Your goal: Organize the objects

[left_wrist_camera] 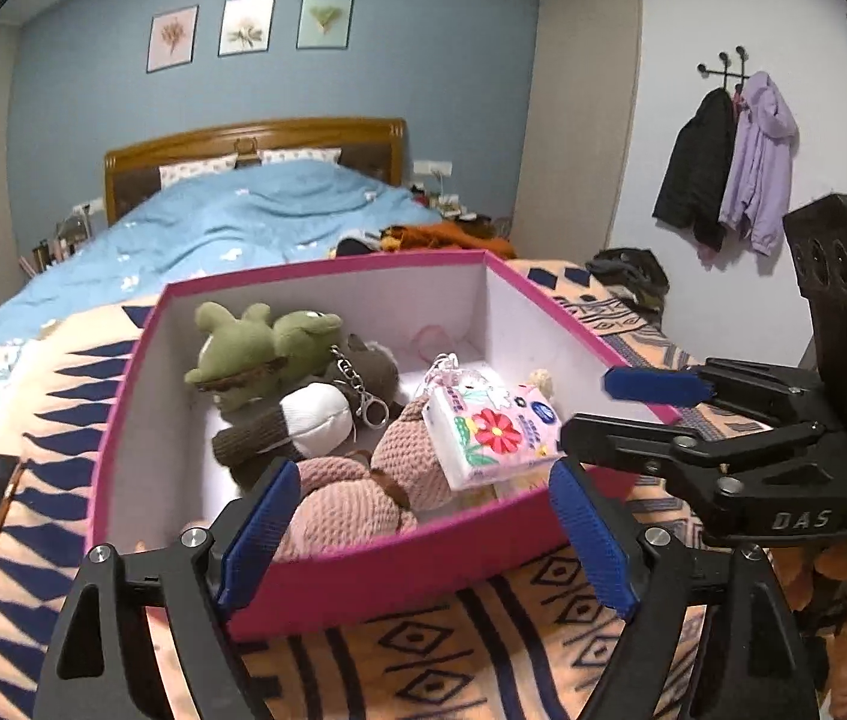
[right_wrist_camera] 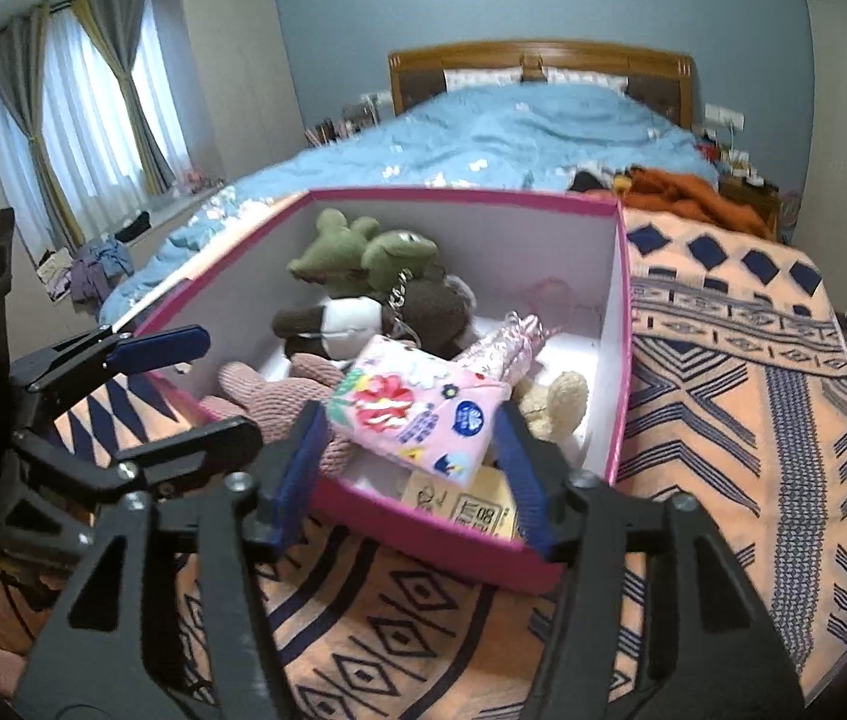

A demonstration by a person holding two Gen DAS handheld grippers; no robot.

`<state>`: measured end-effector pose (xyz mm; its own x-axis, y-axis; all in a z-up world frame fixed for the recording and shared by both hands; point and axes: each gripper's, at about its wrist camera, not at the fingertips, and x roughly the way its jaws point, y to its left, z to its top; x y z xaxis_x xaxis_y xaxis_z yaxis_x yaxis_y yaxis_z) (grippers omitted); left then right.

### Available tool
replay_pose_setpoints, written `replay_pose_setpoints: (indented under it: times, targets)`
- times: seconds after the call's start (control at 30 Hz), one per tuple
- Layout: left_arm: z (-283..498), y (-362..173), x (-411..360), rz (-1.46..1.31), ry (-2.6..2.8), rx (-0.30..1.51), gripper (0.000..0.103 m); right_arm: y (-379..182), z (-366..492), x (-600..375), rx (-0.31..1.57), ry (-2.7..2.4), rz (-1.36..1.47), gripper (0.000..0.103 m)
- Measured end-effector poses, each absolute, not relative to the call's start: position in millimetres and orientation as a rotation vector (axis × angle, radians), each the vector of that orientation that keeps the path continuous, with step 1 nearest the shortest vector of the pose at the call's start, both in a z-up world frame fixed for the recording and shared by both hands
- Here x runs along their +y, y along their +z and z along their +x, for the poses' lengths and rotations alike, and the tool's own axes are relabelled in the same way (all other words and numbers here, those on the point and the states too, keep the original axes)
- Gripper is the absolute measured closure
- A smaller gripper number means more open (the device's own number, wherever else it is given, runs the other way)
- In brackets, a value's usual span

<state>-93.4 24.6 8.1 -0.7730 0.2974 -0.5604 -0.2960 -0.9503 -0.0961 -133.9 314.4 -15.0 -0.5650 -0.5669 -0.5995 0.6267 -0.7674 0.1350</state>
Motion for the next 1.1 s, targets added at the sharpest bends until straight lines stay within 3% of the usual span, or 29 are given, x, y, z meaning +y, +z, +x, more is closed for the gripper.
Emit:
replay_pose_setpoints:
  times: [0.03, 0.17, 0.23, 0.4, 0.47, 0.7, 1.1]
  targets:
    - [-86.8, 9.1, 23.1, -0.843, 2.705, -0.001, 0.016, -13.5, -126.7, 316.9, 0.121, -2.312, 0.813, 0.024]
    - [-61.7, 4.9, 17.6, -0.822, 2.767, 0.021, 0.015, -10.9, -95.8, 324.6, 0.108, -2.331, 0.729, 0.014]
    - [-54.5, 0.5, 15.1, -0.842, 2.788, 0.014, 0.015, -13.9, -79.9, 326.2, 0.112, -2.341, 0.707, 0.0]
    - [-38.0, -13.8, 9.4, -0.881, 2.845, -0.016, 0.015, -33.0, -55.4, 329.0, 0.087, -2.383, 0.733, 0.0]
    - [-34.2, -20.2, 5.6, -0.912, 2.856, -0.039, 0.0, -40.8, -49.3, 328.3, 0.075, -2.373, 0.75, 0.0]
    - [-25.3, -37.2, -9.3, -0.996, 2.858, -0.123, 0.0, -54.4, -40.1, 327.9, 0.041, -2.35, 0.802, 0.0]
    - [-11.3, -52.3, 7.7, -1.056, 2.867, -0.029, 0.0, -66.4, -29.2, 321.3, 0.048, -2.325, 0.837, 0.0]
